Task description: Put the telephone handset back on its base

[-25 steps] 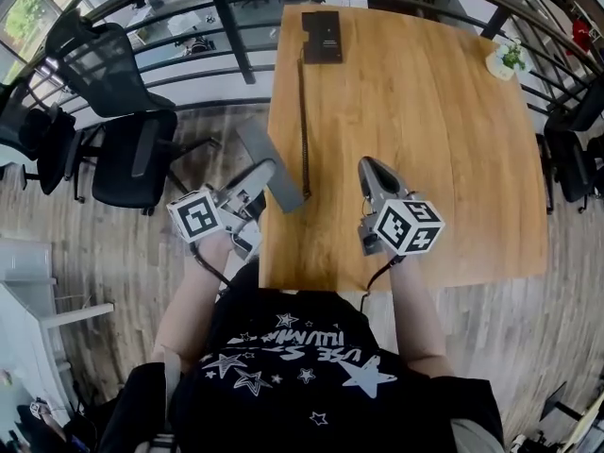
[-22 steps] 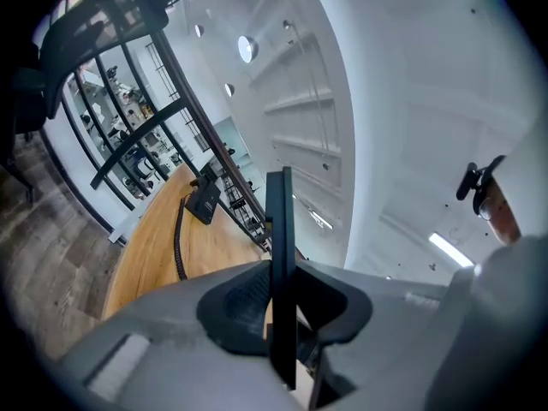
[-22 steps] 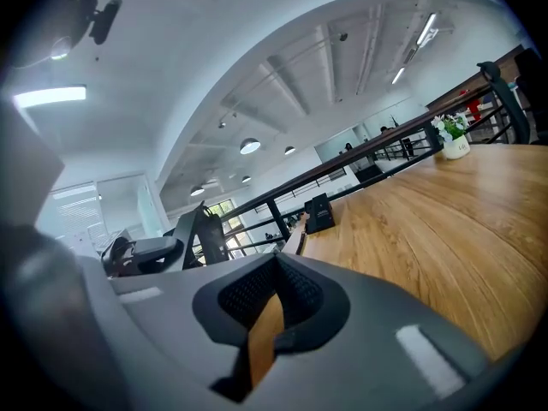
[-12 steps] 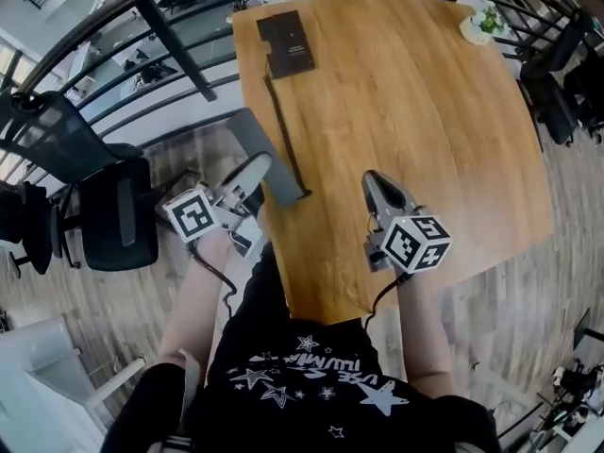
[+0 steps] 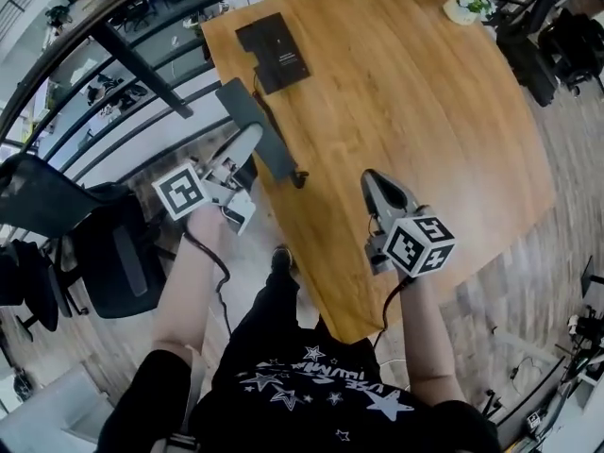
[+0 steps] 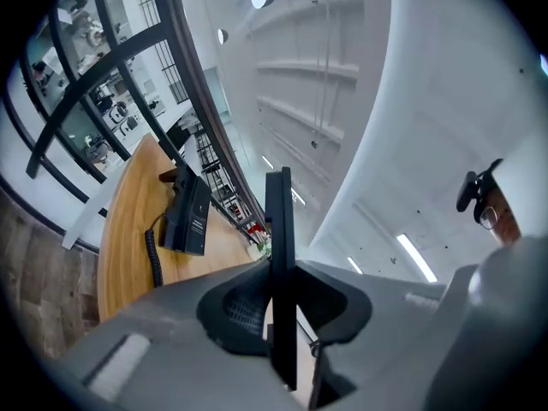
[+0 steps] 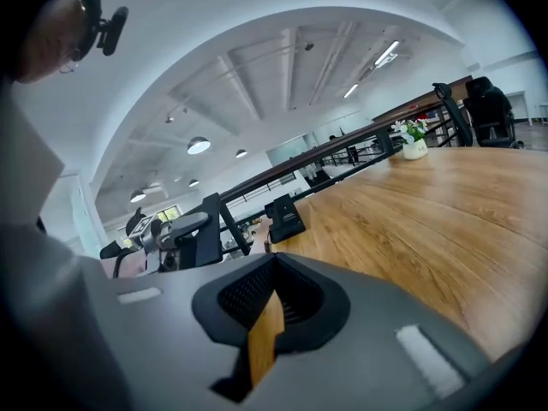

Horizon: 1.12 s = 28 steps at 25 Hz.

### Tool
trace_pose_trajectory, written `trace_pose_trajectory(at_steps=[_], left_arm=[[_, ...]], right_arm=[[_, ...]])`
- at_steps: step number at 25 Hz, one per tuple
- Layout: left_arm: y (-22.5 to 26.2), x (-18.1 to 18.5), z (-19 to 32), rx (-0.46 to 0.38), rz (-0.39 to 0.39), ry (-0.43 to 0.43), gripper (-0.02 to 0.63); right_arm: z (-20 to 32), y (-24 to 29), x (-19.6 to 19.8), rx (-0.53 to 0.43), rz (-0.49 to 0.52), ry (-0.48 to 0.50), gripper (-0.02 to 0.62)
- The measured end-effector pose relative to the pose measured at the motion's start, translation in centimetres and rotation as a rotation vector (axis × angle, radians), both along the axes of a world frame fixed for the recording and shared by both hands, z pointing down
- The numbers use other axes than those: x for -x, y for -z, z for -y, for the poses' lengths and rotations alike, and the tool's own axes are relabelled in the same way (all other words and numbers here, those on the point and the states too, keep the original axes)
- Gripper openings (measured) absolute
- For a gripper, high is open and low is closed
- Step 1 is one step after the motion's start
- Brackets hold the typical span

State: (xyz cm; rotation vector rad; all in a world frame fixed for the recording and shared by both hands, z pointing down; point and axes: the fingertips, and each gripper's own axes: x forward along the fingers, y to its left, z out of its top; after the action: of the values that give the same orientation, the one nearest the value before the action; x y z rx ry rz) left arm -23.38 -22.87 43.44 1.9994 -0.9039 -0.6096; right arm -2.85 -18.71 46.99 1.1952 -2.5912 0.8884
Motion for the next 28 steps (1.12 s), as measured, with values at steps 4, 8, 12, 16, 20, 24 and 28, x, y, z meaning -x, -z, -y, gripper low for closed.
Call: trace_pose_trajectory(at_steps=[4,8,12,16,20,24,28], left_arm=[[-0.4,1.3,3.2,0.015,-0.002,-0.024,0.083],[-1.0,2.2,5.7,0.034,-0.001,-0.042,0.083],[-0.8,2.5,8.6,0.004,0.011,-0.051,0.083],[-1.6,2.9,12.0,0.01,0.042,-0.06,0.083],[-2.8,3.8,15.0,0.036,0.07,-0.058,0.083],[-3.5,4.1,17.4,0.049,0.088,-0.052,0.083],[-5.3,4.7,19.1,0.072,0.106,-0.043,0.083]], right_arm=[[0.9,0.2,0.9,0.001,-0.018,-0.033,0.0],[1.7,0.0,1.3,0.014,-0.013,-0.061,0.0],[2.2,-0.6,1.1,0.032,-0.016,-0.076,0.0],[3.0,-1.1,0.7,0.052,-0.02,-0.089,0.0],[4.0,-1.5,0.5,0.067,-0.034,-0.088,0.0],[5.3,-1.9,0.1,0.074,-0.04,-0.084,0.0],[6.2,-2.6,0.2,0.085,-0.046,-0.08,0.0]])
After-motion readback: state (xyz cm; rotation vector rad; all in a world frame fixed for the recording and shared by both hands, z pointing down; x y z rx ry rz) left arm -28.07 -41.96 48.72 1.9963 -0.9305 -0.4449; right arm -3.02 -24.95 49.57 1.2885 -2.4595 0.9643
